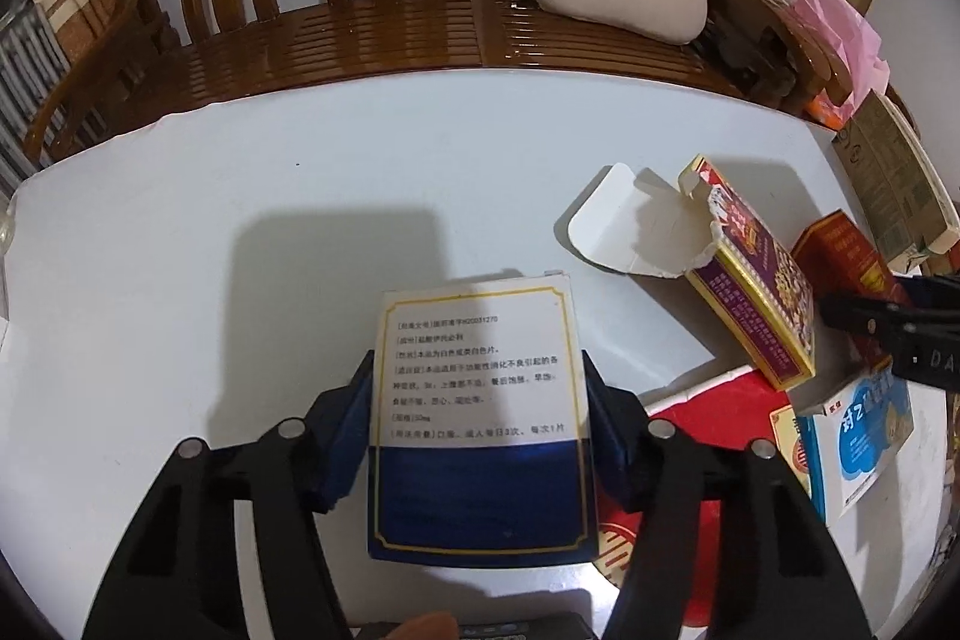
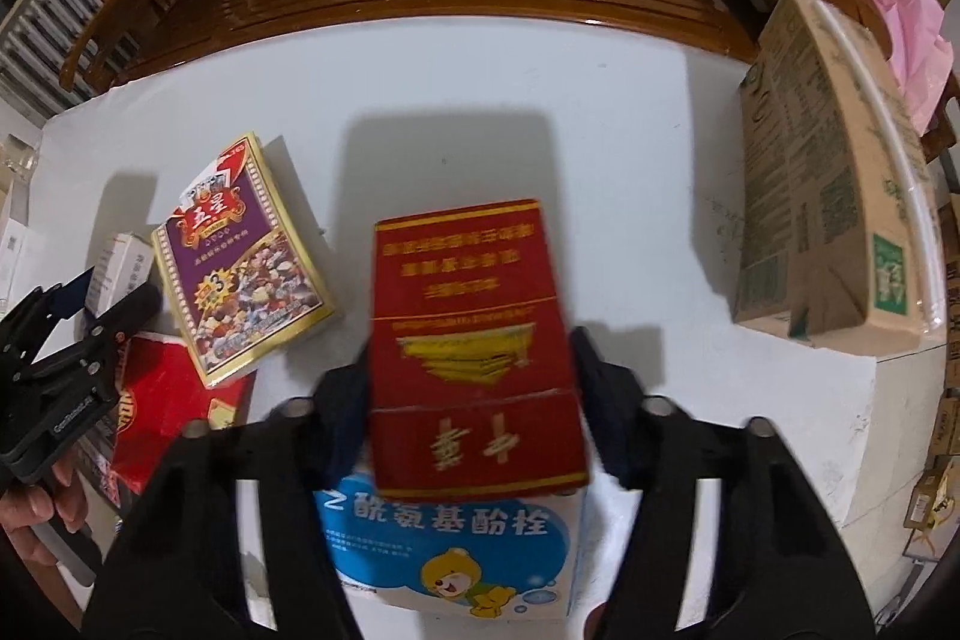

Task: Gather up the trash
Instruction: 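Close left tool on the medicine box while right tool closes on the red pack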

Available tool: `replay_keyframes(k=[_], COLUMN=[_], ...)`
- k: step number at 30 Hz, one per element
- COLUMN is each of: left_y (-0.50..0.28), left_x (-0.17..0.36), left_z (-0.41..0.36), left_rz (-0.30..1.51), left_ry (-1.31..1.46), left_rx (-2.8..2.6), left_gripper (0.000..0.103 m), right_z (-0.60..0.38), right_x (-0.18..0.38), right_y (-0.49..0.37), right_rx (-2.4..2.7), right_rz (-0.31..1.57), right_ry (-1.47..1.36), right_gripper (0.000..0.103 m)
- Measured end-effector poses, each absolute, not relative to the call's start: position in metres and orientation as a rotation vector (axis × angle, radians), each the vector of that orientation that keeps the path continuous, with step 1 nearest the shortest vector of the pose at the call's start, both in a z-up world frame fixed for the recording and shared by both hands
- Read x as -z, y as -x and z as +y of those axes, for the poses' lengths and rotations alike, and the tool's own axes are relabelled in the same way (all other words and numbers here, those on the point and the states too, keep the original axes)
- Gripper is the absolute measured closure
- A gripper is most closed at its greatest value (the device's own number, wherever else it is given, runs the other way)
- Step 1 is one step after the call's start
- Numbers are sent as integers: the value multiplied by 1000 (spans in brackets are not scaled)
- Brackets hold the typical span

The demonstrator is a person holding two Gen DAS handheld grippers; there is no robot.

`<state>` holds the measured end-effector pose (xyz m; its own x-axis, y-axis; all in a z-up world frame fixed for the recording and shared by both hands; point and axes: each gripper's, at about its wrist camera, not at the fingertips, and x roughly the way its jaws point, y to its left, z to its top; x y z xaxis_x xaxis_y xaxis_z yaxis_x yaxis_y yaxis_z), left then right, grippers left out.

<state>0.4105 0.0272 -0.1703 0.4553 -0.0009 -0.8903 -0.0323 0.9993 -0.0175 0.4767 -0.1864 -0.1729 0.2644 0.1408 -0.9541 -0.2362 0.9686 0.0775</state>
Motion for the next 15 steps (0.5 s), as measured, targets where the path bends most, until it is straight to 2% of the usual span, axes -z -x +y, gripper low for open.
replay_keyframes(k=[15], left_y=[-389], left_x=[125], left_z=[25], left_rz=[988], left_ry=[12], left_rx=[-35], left_gripper=[44], right_z=[-200], right_x=[140], right_y=[-459], right_rx=[-244], right_rz=[1185], right_ry=[43], right_gripper=[49])
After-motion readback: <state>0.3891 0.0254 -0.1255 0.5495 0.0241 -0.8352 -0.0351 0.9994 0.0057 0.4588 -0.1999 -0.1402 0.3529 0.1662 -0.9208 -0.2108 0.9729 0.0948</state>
